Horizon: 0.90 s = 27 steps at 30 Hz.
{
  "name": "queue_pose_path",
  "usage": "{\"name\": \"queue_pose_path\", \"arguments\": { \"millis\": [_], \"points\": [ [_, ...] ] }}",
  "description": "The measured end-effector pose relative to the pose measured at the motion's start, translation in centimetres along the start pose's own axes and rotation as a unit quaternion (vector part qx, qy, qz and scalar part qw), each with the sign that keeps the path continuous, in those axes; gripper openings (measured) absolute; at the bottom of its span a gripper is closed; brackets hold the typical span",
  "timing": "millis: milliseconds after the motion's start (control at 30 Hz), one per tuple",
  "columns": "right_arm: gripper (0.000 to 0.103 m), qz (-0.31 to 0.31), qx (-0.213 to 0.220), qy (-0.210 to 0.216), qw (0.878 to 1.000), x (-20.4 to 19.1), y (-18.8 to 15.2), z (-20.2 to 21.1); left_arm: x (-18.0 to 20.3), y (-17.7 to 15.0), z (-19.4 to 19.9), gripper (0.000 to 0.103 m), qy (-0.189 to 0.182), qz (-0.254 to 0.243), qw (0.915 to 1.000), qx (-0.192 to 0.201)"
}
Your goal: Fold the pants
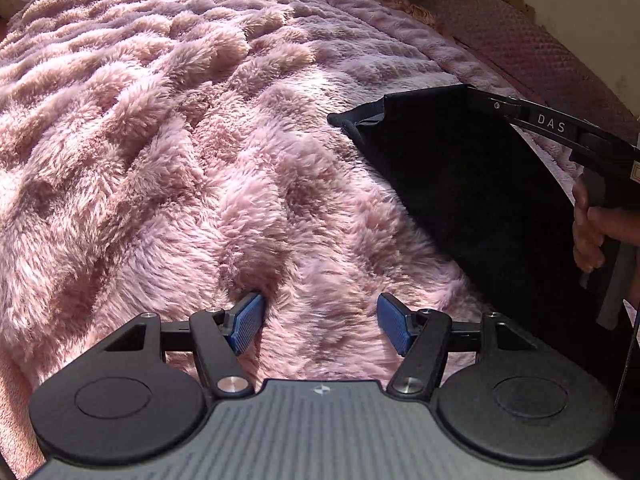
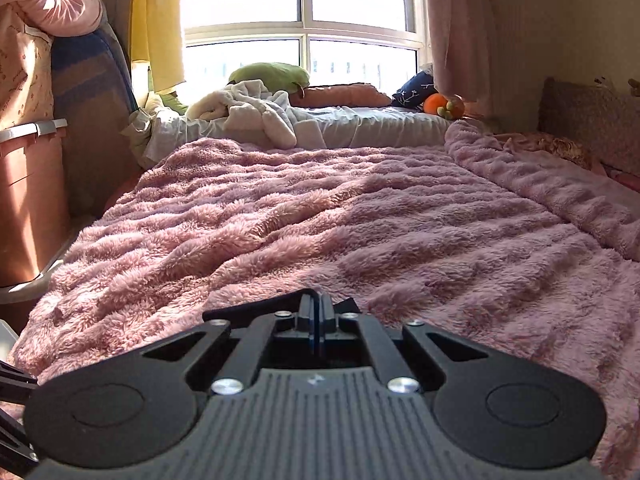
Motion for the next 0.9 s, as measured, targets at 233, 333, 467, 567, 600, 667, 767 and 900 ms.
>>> {"name": "queue_pose_path", "arguments": {
  "millis": [233, 333, 467, 567, 600, 667, 767, 900],
  "points": [
    [0.005, -0.098, -0.040, -0.051, 0.993, 4.5, -3.0, -3.2, 0.3, 0.2, -0.3, 0.075, -0.004, 0.014, 0.9999, -0.003],
    [0.007, -0.098, -0.037, -0.078, 0.991, 4.6, -2.8, -3.8, 0.3, 0.2, -0.3, 0.075, -0.004, 0.013, 0.9999, -0.003],
    [0.019, -0.063, -0.027, -0.051, 0.996, 2.5, -1.6, -3.7, 0.2, 0.2, -0.4, 0.075, -0.006, 0.017, 0.9998, -0.004],
    [0.066, -0.026, -0.032, 0.011, 0.999, 0.0, -0.7, -3.5, 0.1, 0.2, -0.4, 0.075, -0.011, 0.021, 0.9997, -0.004],
    [0.067, -0.022, -0.034, 0.029, 0.999, -0.4, -0.5, -3.6, 0.0, 0.2, -0.4, 0.075, -0.012, 0.022, 0.9997, -0.004],
    [0.067, -0.022, -0.043, 0.052, 0.997, -0.7, -0.2, -3.9, -0.2, 0.2, -0.4, 0.075, -0.014, 0.025, 0.9996, -0.004],
    [0.066, -0.013, -0.061, 0.058, 0.996, -0.2, -0.1, -5.1, -0.5, 0.4, -0.6, 0.075, -0.020, 0.036, 0.9991, -0.008],
    [0.005, -0.008, -0.085, 0.069, 0.994, 1.0, -0.4, -6.9, -0.7, 0.8, -1.2, 0.075, -0.029, 0.061, 0.9976, -0.012]
  ]
}}
Point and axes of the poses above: each gripper's, at about its wrist camera, not at the fingertips, and z roughly against the way its jaws point, x to its right, y to its top, the point moved 7 cm from there along -z, roughly the way its jaws point, and after that the axes turned 4 degrees about x, right-handed, at the moved point
